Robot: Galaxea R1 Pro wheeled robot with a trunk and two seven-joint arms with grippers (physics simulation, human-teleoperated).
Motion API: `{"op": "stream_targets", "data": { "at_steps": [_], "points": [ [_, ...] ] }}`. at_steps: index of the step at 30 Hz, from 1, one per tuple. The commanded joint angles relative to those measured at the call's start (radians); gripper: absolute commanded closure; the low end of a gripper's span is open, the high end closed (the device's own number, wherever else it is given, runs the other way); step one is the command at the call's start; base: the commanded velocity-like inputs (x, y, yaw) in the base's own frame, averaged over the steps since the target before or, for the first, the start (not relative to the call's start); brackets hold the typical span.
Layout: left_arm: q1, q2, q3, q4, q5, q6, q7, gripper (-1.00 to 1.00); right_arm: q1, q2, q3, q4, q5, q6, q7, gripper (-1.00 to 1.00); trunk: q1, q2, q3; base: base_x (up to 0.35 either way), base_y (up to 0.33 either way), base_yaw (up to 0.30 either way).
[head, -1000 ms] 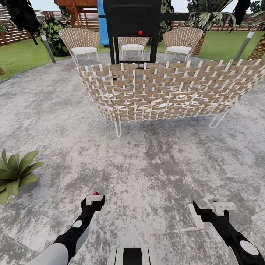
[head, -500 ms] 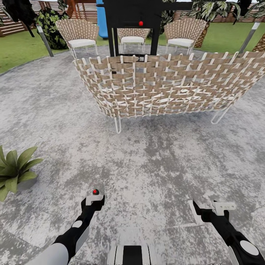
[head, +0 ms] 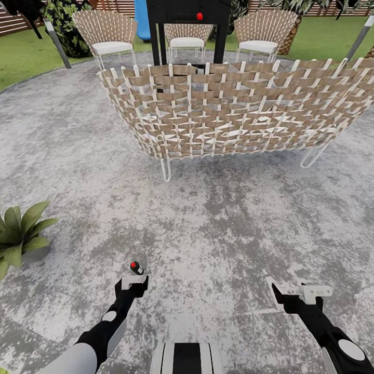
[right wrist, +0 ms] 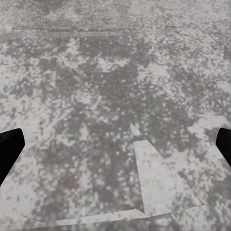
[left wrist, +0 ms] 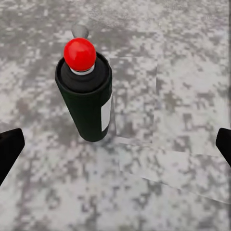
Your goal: Pick up the pesticide atomizer in the garden and spray insectifuge to fully cover both potted plants in the garden.
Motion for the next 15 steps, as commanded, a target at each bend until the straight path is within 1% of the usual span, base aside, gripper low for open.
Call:
{"op": "stream_targets", "data": {
  "at_steps": [1,3,5,6,10,13,15],
  "points": [
    [0.0,0.0,-0.002,0.001,0.006,-0.003,0.0,-1.0,0.0,0.0,-0.002,-0.001,0.001,0.005,0.006,-1.0,0.0,0.0,-0.001,0.0,0.0,0.0],
    [0.0,0.001,-0.002,0.0,0.007,-0.003,0.0,-1.0,0.0,0.0,-0.001,-0.001,0.001,0.006,0.006,-1.0,0.0,0.0,-0.001,0.014,0.0,0.0],
    [0.0,0.002,-0.001,0.0,0.007,-0.003,0.001,-1.0,0.0,0.0,-0.001,-0.002,0.001,0.006,0.006,-1.0,0.0,0.0,-0.001,0.18,0.043,0.0],
    [0.004,-0.001,-0.005,-0.006,0.007,-0.009,0.001,-1.0,0.0,0.006,-0.003,-0.001,0.0,0.006,0.005,-1.0,0.0,0.0,-0.001,0.0,0.0,0.0],
    [0.004,-0.002,-0.007,-0.007,0.007,-0.031,0.0,-1.0,0.0,0.008,-0.003,-0.002,0.0,0.006,0.005,-1.0,0.0,0.0,-0.001,0.0,0.0,0.0],
    [0.006,-0.002,-0.009,-0.007,0.007,-0.036,0.001,-1.0,0.0,0.021,-0.003,-0.002,0.0,0.007,0.005,-1.0,0.0,0.0,-0.001,0.03,0.0,0.0],
    [0.007,-0.003,-0.009,-0.007,0.007,-0.037,0.001,-1.0,0.0,0.027,-0.003,-0.002,0.0,0.007,0.005,-1.0,0.0,0.0,-0.001,0.127,0.0,0.0]
  ]
}}
